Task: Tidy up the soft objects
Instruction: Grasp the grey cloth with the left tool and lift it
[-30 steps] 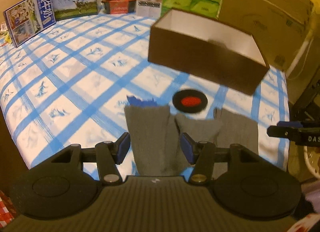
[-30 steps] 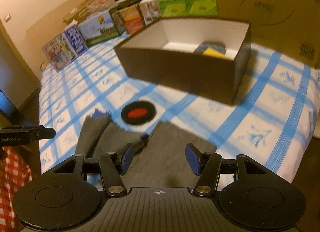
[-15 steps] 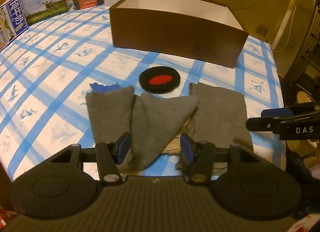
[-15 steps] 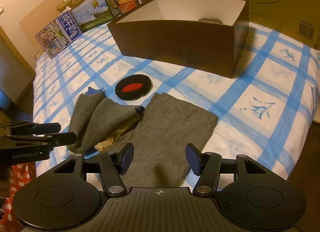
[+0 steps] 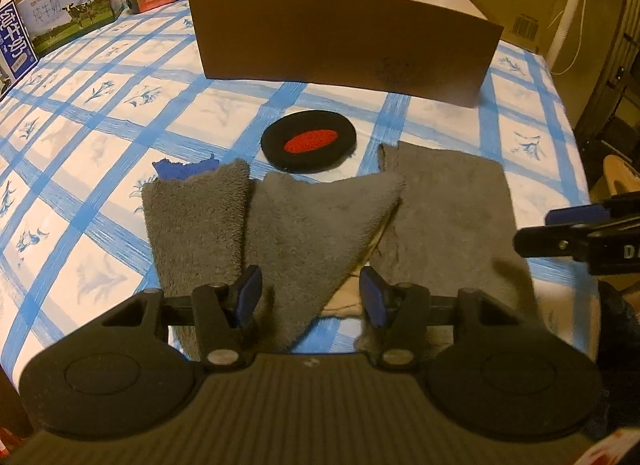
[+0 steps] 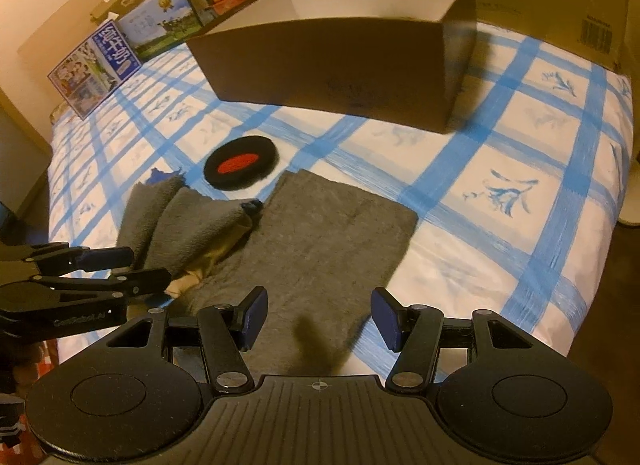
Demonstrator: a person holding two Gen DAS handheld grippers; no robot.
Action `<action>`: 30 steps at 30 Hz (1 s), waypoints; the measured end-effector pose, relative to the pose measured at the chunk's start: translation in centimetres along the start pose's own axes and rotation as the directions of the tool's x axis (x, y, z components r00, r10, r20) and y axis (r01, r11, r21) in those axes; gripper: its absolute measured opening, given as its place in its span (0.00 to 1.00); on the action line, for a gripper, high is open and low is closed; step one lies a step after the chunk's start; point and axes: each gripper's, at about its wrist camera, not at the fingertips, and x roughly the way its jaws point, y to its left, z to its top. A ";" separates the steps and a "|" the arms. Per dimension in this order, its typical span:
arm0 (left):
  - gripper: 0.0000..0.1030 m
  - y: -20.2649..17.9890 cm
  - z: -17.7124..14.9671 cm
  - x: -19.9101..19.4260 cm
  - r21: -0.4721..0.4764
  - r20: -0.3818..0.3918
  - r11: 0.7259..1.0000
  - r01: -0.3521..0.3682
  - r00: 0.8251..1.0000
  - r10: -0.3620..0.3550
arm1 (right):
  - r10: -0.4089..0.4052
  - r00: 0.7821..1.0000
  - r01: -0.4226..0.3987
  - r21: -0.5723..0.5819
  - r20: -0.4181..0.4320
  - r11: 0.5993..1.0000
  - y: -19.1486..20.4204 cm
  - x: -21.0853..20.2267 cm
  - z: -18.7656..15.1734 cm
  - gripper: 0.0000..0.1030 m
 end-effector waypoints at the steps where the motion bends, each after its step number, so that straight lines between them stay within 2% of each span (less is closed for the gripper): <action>1: 0.39 0.1 0.0 0.2 0.000 -0.004 1.000 0.000 1.000 0.000 | 0.000 1.000 0.000 0.006 -0.002 1.000 -0.1 0.0 0.0 0.56; 2: 0.32 0.2 0.0 0.3 -0.002 -0.005 1.000 0.002 1.000 -0.002 | -0.001 1.000 0.001 0.012 -0.002 1.000 -0.2 0.1 0.0 0.56; 4: 0.06 0.7 0.0 0.2 -0.014 0.002 1.000 0.014 1.000 -0.014 | -0.001 1.000 0.001 0.018 -0.001 1.000 -0.3 0.0 0.0 0.56; 5: 0.03 1.1 0.0 0.0 -0.029 0.011 0.999 0.021 1.000 -0.021 | -0.002 1.000 0.002 0.019 0.001 1.000 -0.3 0.0 0.0 0.56; 9: 0.02 3.3 0.0 -2.3 -0.104 0.089 0.994 0.030 0.996 -0.021 | -0.001 1.000 0.000 0.017 0.008 1.000 -0.1 -0.1 0.1 0.56; 12: 0.02 5.6 -0.1 -4.4 -0.169 0.136 0.985 -0.017 0.990 0.040 | 0.005 1.000 -0.005 0.013 0.008 1.000 0.1 0.0 0.0 0.56; 15: 0.02 8.5 -0.5 -6.0 -0.240 0.151 0.968 -0.077 0.982 0.116 | 0.012 1.000 -0.012 0.008 0.004 1.000 0.4 0.1 0.0 0.56; 18: 0.02 10.8 -1.3 -6.5 -0.280 0.128 0.949 -0.148 0.974 0.189 | 0.021 1.000 -0.021 0.003 0.005 1.000 0.8 0.2 0.0 0.56; 23: 0.04 12.6 -2.6 -4.2 -0.326 0.029 0.923 -0.207 0.973 0.228 | 0.030 1.000 -0.030 -0.014 0.003 0.999 1.5 0.4 0.0 0.56; 26: 0.05 12.1 -3.0 -2.8 -0.294 -0.004 0.927 -0.231 0.971 0.241 | 0.037 0.999 -0.037 -0.028 -0.003 0.999 2.0 0.5 0.0 0.56; 30: 0.19 10.6 -2.9 -2.7 -0.241 0.003 0.943 -0.230 0.971 0.237 | 0.040 0.999 -0.040 -0.039 -0.004 0.998 2.3 0.5 0.0 0.56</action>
